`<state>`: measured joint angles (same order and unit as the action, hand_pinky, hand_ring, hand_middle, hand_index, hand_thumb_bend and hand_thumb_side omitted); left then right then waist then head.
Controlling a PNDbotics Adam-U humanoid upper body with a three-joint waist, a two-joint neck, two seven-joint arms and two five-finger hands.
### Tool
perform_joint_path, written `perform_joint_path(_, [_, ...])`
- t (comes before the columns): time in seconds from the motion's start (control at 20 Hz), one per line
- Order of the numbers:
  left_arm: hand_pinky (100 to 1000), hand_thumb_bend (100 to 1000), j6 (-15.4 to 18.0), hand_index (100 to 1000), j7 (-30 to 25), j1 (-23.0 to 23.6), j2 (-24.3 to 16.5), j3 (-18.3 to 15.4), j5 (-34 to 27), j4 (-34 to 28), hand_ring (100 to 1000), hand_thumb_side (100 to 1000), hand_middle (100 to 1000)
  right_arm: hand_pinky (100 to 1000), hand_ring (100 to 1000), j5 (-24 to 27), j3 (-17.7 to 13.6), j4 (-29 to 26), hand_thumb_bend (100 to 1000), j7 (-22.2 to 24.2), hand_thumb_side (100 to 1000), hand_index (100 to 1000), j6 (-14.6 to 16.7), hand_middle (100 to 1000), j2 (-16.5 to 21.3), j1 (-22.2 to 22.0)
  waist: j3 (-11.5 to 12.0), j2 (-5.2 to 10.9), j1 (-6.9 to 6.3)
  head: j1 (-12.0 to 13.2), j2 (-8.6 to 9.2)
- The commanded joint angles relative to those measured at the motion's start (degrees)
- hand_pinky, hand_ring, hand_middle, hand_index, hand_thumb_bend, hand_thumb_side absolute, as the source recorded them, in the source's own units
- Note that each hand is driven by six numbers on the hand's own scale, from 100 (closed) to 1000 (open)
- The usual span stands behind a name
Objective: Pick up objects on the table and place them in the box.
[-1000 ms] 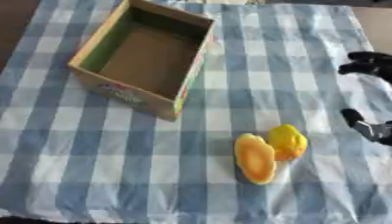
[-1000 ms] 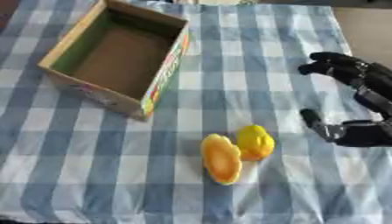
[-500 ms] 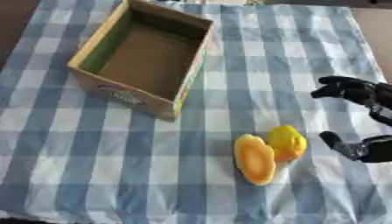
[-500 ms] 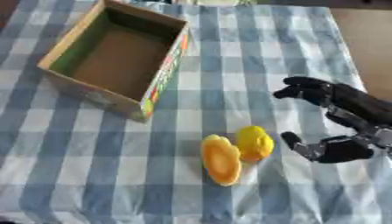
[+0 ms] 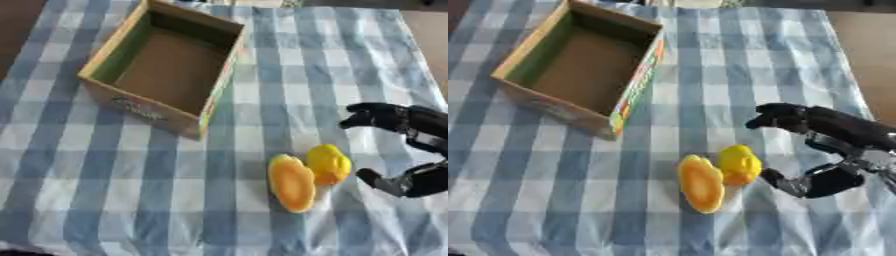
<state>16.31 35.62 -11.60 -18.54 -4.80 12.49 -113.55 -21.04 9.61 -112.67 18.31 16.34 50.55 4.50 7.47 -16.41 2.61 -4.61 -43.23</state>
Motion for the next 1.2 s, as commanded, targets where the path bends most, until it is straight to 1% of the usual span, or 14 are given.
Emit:
perform_joint_path(0.05, [766, 250, 0.0, 810, -0.3, -0.6, -0.3, 0.0, -0.4, -1.0, 736, 471, 671, 906, 997, -0.9, -0.1, 0.6, 237, 0.6, 383, 940, 0.1, 820, 0.3, 1.2, 0.1, 0.73, -0.09, -0.2, 0.56])
perform_joint_path(0.45, [766, 250, 0.1, 810, -0.5, -0.9, 0.0, 0.2, -0.7, -1.0, 736, 473, 667, 911, 1000, -3.6, 1.5, 3.4, 222, 2.2, 421, 945, 1.0, 826, -1.2, 2.8, 0.6, 0.30, -0.28, -0.6, 0.74])
perform_joint_path(0.75, [767, 248, 0.2, 810, -0.5, -1.1, 0.2, 0.2, -0.8, -1.0, 736, 474, 665, 912, 1000, -3.7, 2.7, 4.7, 210, 4.3, 439, 942, 1.8, 826, -1.8, 3.4, 0.9, 0.03, -0.38, -0.6, 0.80])
perform_joint_path(0.95, [767, 248, 0.2, 810, -0.5, -1.2, 0.3, 0.3, -0.8, -1.0, 736, 474, 665, 912, 999, -4.2, 2.9, 5.6, 232, 5.2, 413, 937, 1.7, 822, -2.2, 3.7, 1.0, -0.04, -0.40, -0.7, 0.98])
perform_joint_path(1.0, [767, 248, 0.2, 810, -0.5, -1.2, 0.3, 0.3, -0.9, -1.0, 736, 474, 665, 912, 998, -4.5, 3.0, 5.8, 238, 5.4, 427, 936, 1.6, 821, -2.3, 3.9, 1.0, -0.06, -0.42, -0.6, 1.01])
perform_joint_path(1.2, [767, 246, 0.2, 810, -0.5, -1.3, 0.4, 0.3, -1.0, -1.0, 736, 478, 664, 913, 993, -6.0, 3.4, 6.6, 273, 5.9, 407, 928, 1.6, 815, -2.5, 4.6, 1.2, -0.17, -0.43, -0.7, 1.11])
